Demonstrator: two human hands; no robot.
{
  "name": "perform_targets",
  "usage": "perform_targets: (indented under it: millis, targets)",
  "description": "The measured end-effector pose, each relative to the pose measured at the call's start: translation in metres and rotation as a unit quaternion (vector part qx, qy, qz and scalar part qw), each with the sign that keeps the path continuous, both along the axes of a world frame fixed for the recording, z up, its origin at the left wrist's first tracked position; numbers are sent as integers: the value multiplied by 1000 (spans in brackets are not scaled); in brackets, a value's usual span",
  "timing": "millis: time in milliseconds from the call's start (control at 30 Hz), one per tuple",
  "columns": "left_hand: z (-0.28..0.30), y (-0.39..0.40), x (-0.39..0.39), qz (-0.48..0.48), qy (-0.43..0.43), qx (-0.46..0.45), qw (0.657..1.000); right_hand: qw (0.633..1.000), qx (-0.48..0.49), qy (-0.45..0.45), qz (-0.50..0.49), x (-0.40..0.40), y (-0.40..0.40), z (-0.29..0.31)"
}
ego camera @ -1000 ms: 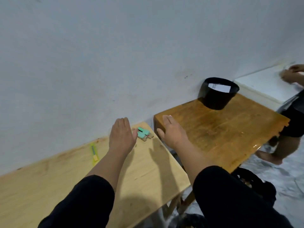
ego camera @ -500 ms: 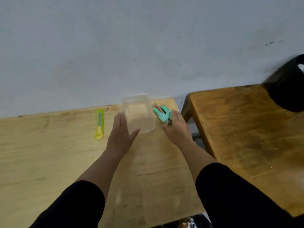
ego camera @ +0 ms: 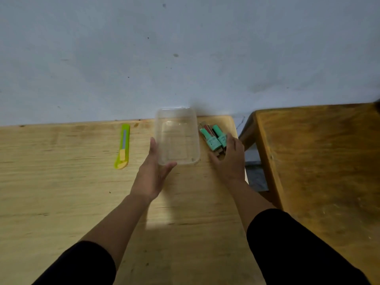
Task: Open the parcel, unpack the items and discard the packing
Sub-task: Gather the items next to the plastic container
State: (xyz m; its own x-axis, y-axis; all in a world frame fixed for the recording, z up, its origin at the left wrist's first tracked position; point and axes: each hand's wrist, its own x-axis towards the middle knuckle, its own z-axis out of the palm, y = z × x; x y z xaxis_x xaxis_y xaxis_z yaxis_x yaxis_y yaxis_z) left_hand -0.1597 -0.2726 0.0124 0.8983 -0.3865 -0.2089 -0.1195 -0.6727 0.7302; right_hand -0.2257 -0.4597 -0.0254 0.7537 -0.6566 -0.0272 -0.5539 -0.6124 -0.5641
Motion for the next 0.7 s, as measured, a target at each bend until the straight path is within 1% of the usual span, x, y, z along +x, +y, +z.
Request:
perform_targets:
  millis: [67,100,133,233,267,300,333,367,400,433,500,600,700]
  targets:
    - [-1,1,0,19,21,-31,999,1000,3,-16,-1,1,-1,0]
    - [-5,3,0,20,16,-54,998,1000,9,-22,-5,1,0,0]
    - [-11,6,1,22,35,-67,997,999,15,-28,-11,1,0,1]
    - [-7,6,3,36,61,-56,996,997,38,-54,-46,1,2,6]
    - [-6,7,2,27,55,-38,997,995,49,-67,-63,1,3,10]
    - [-1,6,3,-11,28,-2,1000,991,60,-82,-82,1,4,15]
    - [-1,7,2,-28,36,6,999,988,69,-98,-99,2,6,20]
    - [-7,10,2,-21,62,1,998,985,76,-112,-109,4,9,25]
    - [-6,10,4,-7,69,1,998,983,80,-125,-111,6,13,30]
    - [-6,12,4,-14,69,14,997,982,83,-134,-104,9,18,34]
    - [-8,11,5,16,105,-6,994,982,84,-151,-69,19,28,41]
    - [-2,9,5,8,107,2,994,984,76,-158,0,36,45,47]
    - [-2,11,4,-5,85,6,996,986,52,-153,38,50,59,43]
